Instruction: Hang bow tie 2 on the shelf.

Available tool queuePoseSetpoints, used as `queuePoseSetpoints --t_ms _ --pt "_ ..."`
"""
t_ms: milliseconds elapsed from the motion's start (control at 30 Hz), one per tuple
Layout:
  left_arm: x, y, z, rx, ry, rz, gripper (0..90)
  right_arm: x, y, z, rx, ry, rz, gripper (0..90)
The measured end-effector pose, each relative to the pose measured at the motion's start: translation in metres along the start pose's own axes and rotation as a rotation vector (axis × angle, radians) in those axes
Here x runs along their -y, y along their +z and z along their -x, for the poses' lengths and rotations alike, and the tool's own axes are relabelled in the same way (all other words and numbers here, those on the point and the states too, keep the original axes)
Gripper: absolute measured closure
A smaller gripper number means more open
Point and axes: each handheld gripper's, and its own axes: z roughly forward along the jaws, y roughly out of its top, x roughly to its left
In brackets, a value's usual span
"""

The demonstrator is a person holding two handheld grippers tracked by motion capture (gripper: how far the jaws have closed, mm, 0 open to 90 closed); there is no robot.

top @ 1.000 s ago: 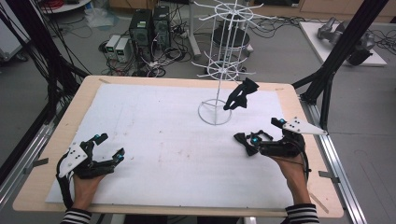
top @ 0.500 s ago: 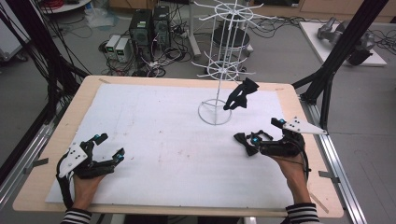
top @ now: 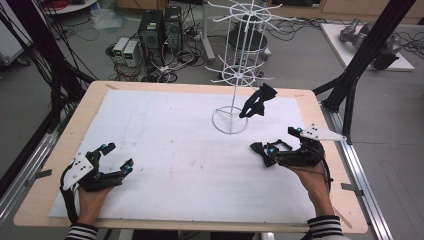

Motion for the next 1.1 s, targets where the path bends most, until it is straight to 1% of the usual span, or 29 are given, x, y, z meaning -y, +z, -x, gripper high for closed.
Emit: queuePoseSetpoints --t_ms 133,300,400,567,633,700,733,800,833,1100 --pt "0.000 0.000 0.000 0.001 -0.002 0.002 13.9 -0.002 0.003 0.000 -0.009 0.000 -0.016 1.1" --pt "0.000 0.000 -0.001 0.002 -0.003 0.000 13.9 -0.002 0.008 0.001 -0.019 0.002 -0.057 1.6" --pt "0.000 0.000 0.000 0.000 -0.003 0.001 13.9 -0.003 0.011 0.003 -0.019 -0.016 -0.089 1.6" --pt "0.000 0.000 0.000 0.000 -0.002 0.000 13.9 -0.007 0.018 0.007 -0.017 -0.023 -0.140 1.6" --pt "0.000 0.000 0.000 -0.001 -0.003 0.000 13.9 -0.008 0.021 0.008 -0.013 -0.049 -0.163 1.6" --pt "0.000 0.000 0.000 -0.002 -0.002 -0.001 13.9 -0.010 0.024 0.008 -0.013 -0.058 -0.186 2.2" --pt "0.000 0.000 0.000 -0.001 -0.002 -0.003 13.9 -0.011 0.025 0.008 -0.013 -0.064 -0.190 3.4" --pt "0.000 0.000 0.000 -0.002 -0.002 -0.002 13.9 -0.011 0.027 0.008 -0.020 -0.064 -0.199 3.5" --pt "0.000 0.000 0.000 -0.002 -0.002 -0.002 13.9 -0.011 0.028 0.009 -0.016 -0.070 -0.206 3.6" --pt "0.000 0.000 0.000 -0.003 0.000 -0.002 13.9 -0.009 0.035 0.011 -0.018 -0.092 -0.286 4.0"
